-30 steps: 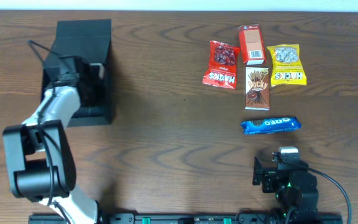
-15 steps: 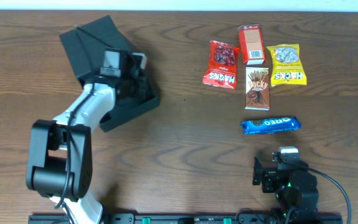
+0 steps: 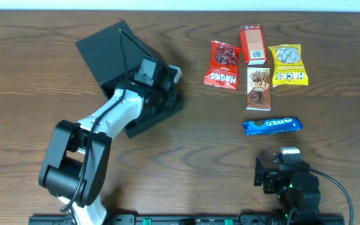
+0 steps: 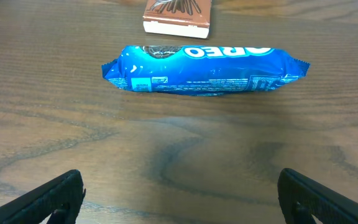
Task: Pack container
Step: 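Push the black box lid upward with the left gripper to open it, then push the lid back past vertical with the left gripper, then raise the left arm away from the open box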
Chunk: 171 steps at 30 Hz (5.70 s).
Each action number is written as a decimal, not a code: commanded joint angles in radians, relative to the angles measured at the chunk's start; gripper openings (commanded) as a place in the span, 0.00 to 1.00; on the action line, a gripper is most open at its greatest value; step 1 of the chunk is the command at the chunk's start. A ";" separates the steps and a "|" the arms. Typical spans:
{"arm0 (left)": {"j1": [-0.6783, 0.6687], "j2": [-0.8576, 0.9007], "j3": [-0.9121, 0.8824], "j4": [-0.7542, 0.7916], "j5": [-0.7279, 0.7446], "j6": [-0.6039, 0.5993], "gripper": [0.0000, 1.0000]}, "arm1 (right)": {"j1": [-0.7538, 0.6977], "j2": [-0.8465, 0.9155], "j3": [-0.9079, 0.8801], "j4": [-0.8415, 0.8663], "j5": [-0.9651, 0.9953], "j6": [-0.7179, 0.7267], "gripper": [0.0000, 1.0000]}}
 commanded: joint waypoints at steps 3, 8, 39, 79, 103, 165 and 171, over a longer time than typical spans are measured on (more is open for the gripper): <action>-0.051 0.021 0.016 -0.041 0.066 0.052 0.06 | 0.010 -0.005 -0.008 -0.002 0.007 0.018 0.99; -0.098 0.021 0.016 -0.134 0.103 0.163 0.06 | 0.010 -0.005 -0.008 -0.002 0.007 0.018 0.99; -0.078 0.039 0.338 -0.275 -0.314 -0.251 0.20 | 0.010 -0.005 -0.008 -0.002 0.007 0.018 0.99; -0.097 0.163 0.406 -0.364 -0.185 -0.484 0.29 | 0.010 -0.005 -0.008 -0.002 0.007 0.018 0.99; -0.100 0.186 0.407 -0.295 -0.160 -0.507 0.06 | 0.010 -0.005 -0.008 -0.002 0.007 0.018 0.99; 0.381 0.095 0.707 -0.470 -0.441 -0.161 0.95 | 0.010 -0.005 -0.008 -0.002 0.007 0.018 0.99; 0.373 0.118 0.707 -0.436 -0.436 -0.134 0.95 | 0.010 -0.005 -0.008 0.003 0.011 0.017 0.99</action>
